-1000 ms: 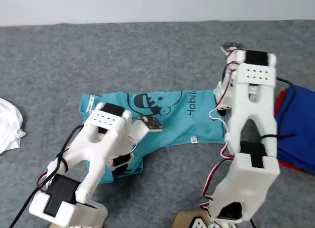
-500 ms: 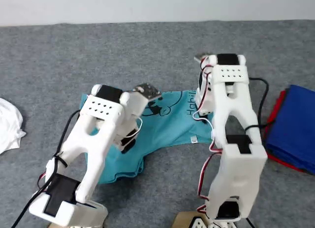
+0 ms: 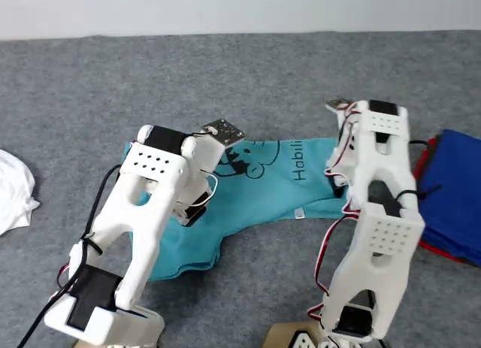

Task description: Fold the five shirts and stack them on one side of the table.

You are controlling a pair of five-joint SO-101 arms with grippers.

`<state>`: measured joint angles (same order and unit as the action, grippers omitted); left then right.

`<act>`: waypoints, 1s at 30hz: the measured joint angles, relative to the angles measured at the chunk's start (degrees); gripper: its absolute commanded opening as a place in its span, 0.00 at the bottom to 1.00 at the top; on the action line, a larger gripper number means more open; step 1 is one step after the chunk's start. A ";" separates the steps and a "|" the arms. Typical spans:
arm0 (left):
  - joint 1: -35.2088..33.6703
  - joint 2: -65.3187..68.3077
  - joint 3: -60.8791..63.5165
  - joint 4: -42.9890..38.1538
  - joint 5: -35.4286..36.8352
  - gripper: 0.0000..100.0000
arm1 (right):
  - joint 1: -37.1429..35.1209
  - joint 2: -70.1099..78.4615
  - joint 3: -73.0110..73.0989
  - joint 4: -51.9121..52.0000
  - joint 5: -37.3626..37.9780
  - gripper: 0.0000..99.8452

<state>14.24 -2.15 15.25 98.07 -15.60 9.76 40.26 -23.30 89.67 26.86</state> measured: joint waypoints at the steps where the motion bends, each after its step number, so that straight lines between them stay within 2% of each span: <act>1: 0.00 0.00 0.00 0.00 0.00 0.04 | 1.23 0.00 -0.88 0.00 0.70 0.10; 6: 0.00 0.00 0.00 0.00 0.00 0.04 | 4.75 0.00 -7.47 5.10 2.11 0.10; 10: 0.00 0.00 0.00 0.00 0.00 0.04 | 2.37 0.00 -10.73 10.81 2.20 0.10; 17: 0.00 0.00 0.00 0.00 0.00 0.04 | -3.87 0.00 -10.55 10.90 -1.14 0.10; 20: 0.00 0.00 1.49 -1.32 0.00 0.00 | -6.42 -0.97 -7.03 10.90 -2.29 0.10; 25: -4.92 0.00 5.54 -5.01 0.00 0.01 | -6.77 -6.59 2.64 10.90 -4.04 0.01; 30: -12.31 0.00 5.80 -5.80 0.18 0.01 | -6.95 -11.96 9.14 10.37 -4.40 0.01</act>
<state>1.93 -2.15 21.05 92.26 -15.43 2.81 28.31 -14.15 100.04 22.46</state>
